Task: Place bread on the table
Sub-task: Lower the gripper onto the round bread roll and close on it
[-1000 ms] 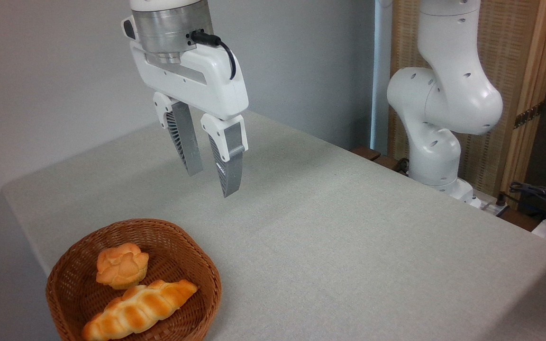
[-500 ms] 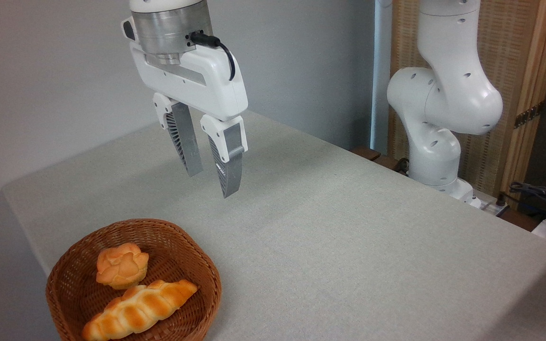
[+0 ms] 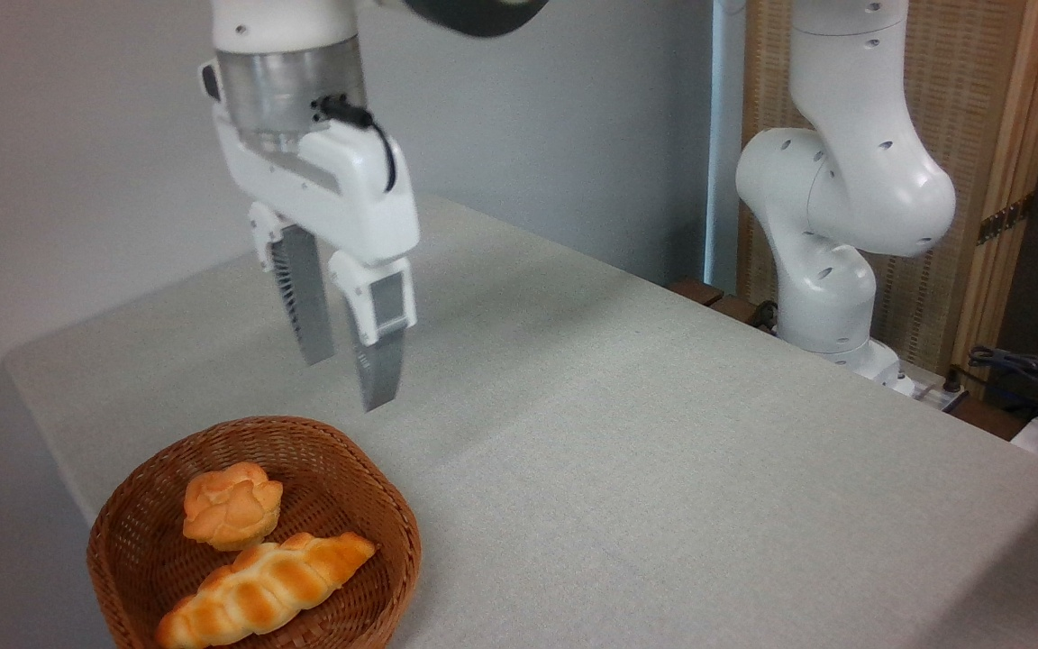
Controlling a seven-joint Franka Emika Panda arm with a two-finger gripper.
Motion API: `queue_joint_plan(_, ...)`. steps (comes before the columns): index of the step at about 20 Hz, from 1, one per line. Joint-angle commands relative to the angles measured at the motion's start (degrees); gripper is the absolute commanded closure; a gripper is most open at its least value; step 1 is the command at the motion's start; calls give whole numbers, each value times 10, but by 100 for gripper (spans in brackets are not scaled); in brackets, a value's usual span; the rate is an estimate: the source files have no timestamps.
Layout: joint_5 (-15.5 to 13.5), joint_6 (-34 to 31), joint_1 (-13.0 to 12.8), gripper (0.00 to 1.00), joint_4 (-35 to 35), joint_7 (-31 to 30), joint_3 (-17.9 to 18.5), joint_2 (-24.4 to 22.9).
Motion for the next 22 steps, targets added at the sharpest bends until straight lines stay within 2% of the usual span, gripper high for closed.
queue_joint_plan(1, -32, 64, 0, 0, -4, -22, -19, 34)
queue_joint_plan(4, -34, 118, 0, 0, -4, -96, -49, 71)
queue_joint_plan(6, -30, 157, 0, 0, -4, -118, -66, 99)
queue_joint_plan(9, -19, 196, -2, 0, -5, -113, -77, 129)
queue_joint_plan(11, 11, 202, -4, 0, -5, -112, -78, 138)
queue_joint_plan(12, 18, 206, -4, 0, -5, -113, -85, 145)
queue_joint_plan(16, 18, 231, -5, 0, -5, -119, -101, 173)
queue_joint_plan(20, 18, 232, -4, 0, -5, -124, -103, 179)
queue_joint_plan(21, 18, 232, -5, 9, -5, -127, -104, 181)
queue_joint_plan(22, 17, 232, -4, 22, -5, -127, -105, 181)
